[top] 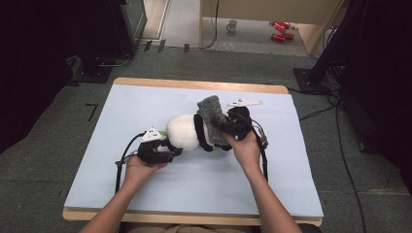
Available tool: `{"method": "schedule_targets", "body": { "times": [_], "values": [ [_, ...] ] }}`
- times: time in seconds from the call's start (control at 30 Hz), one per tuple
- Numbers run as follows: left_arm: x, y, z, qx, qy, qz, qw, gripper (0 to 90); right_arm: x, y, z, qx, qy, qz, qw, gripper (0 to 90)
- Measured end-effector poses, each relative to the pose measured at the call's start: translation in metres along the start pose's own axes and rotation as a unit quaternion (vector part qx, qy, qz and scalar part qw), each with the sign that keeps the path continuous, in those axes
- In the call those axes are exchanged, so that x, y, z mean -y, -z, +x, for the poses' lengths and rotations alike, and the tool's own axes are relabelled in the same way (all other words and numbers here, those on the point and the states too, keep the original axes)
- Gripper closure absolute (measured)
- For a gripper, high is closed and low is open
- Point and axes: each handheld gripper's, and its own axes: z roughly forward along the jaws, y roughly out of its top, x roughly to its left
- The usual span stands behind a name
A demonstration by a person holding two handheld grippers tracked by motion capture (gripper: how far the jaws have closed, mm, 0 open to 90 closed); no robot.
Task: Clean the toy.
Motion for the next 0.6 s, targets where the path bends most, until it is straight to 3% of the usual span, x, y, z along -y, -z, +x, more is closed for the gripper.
{"method": "schedule_targets", "body": {
  "times": [0.1,0.23,0.4,0.6],
  "values": [
    [-0.002,0.000,0.000,-0.007,0.019,-0.001,0.9998,53.5,0.000,0.001,0.000,-0.004,-0.006,-0.003,1.0000,73.1],
    [-0.004,0.001,-0.003,-0.020,0.023,0.001,0.9996,61.6,-0.002,0.006,0.006,-0.017,-0.014,-0.005,0.9997,73.9],
    [-0.007,0.003,-0.004,-0.009,0.038,0.001,0.9992,64.3,-0.005,0.006,0.029,-0.050,0.000,-0.001,0.9988,74.3],
    [-0.013,0.008,-0.012,0.004,0.049,-0.014,0.9987,64.7,0.003,-0.010,0.061,-0.088,0.019,0.023,0.9957,74.3]
  ]
}}
